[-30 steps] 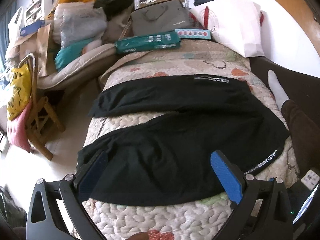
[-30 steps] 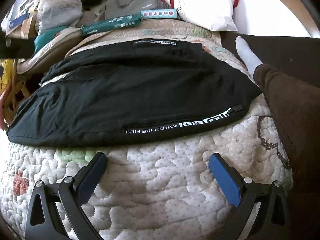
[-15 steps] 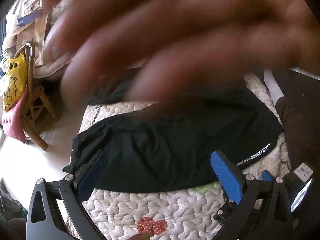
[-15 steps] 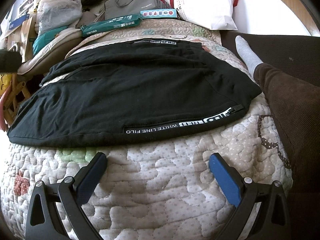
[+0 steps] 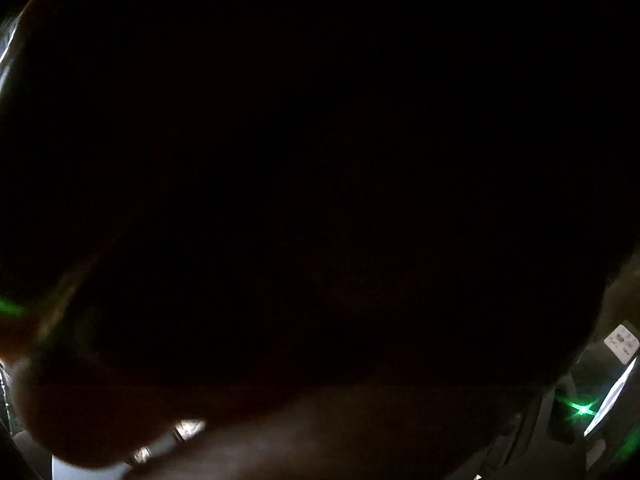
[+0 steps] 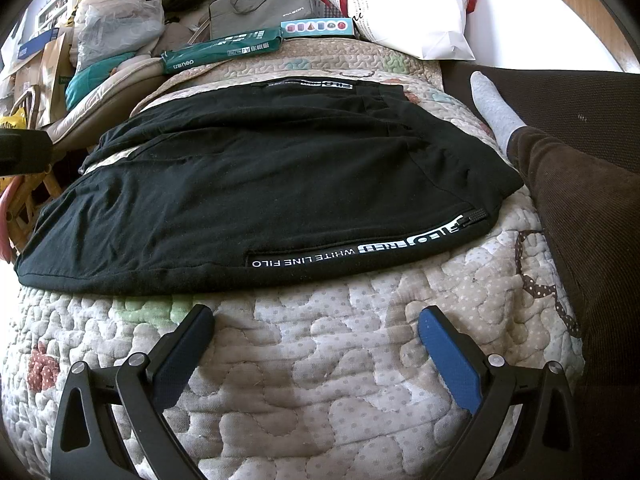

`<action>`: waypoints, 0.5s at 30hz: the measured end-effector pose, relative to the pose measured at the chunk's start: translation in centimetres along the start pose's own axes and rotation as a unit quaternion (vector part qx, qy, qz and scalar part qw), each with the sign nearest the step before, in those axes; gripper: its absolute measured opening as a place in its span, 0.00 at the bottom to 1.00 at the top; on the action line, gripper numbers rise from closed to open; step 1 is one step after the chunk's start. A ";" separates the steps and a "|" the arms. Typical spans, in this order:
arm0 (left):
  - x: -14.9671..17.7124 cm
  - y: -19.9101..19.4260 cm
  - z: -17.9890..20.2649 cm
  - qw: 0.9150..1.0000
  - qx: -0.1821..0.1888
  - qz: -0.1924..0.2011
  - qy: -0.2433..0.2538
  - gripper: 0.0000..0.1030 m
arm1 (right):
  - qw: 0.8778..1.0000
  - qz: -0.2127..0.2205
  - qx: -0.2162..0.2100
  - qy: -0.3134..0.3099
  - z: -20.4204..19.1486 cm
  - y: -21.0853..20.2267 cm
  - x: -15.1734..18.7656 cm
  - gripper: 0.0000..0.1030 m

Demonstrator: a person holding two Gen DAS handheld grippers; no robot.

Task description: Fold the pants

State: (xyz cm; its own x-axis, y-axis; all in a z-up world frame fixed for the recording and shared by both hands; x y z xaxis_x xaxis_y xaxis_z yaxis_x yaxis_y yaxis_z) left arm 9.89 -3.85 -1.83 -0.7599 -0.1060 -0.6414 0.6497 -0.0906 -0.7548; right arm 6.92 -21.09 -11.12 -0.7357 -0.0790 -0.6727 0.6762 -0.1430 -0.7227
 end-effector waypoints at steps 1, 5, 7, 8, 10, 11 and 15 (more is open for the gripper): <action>0.0 0.0 0.0 1.000 -0.001 0.001 0.001 1.00 | 1.000 0.000 0.000 0.000 -0.1 0.0 0.0 1.00; 0.2 -0.2 -0.3 1.000 -0.006 -0.001 0.001 1.00 | 1.000 0.000 0.000 0.000 0.0 0.0 0.0 1.00; 0.2 -0.3 -0.5 1.000 -0.007 -0.001 -0.002 1.00 | 1.000 0.000 0.000 0.000 -0.1 0.0 0.0 1.00; 0.2 -0.4 -0.6 1.000 -0.007 -0.001 -0.003 1.00 | 1.000 0.000 0.000 0.000 0.0 0.0 0.0 1.00; 0.2 -0.5 -0.9 1.000 -0.008 0.000 -0.005 1.00 | 1.000 0.000 0.000 0.000 0.0 0.0 0.0 1.00; 0.2 -0.6 -1.0 1.000 -0.009 0.000 -0.006 1.00 | 1.000 0.000 0.000 0.000 -0.1 0.0 0.0 1.00; 0.2 -0.8 -1.4 1.000 -0.012 -0.001 -0.010 1.00 | 1.000 0.000 0.000 0.000 0.0 0.0 0.0 1.00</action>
State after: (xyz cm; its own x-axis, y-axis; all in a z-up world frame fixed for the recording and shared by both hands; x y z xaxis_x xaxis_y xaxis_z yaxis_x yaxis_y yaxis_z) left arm 9.13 -2.44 -1.56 -0.7610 -0.1247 -0.6367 0.6467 -0.0678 -0.7597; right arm 6.91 -21.05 -11.14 -0.7355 -0.0788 -0.6729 0.6764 -0.1429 -0.7226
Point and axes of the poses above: each gripper's, at about its wrist camera, not at the fingertips, and y roughly the way its jaws point, z to its right, x to its underside, the point moved 9 cm from there along y, roughly the way its jaws point, and after that the axes turned 11 degrees about -y, right-handed, at the moved point
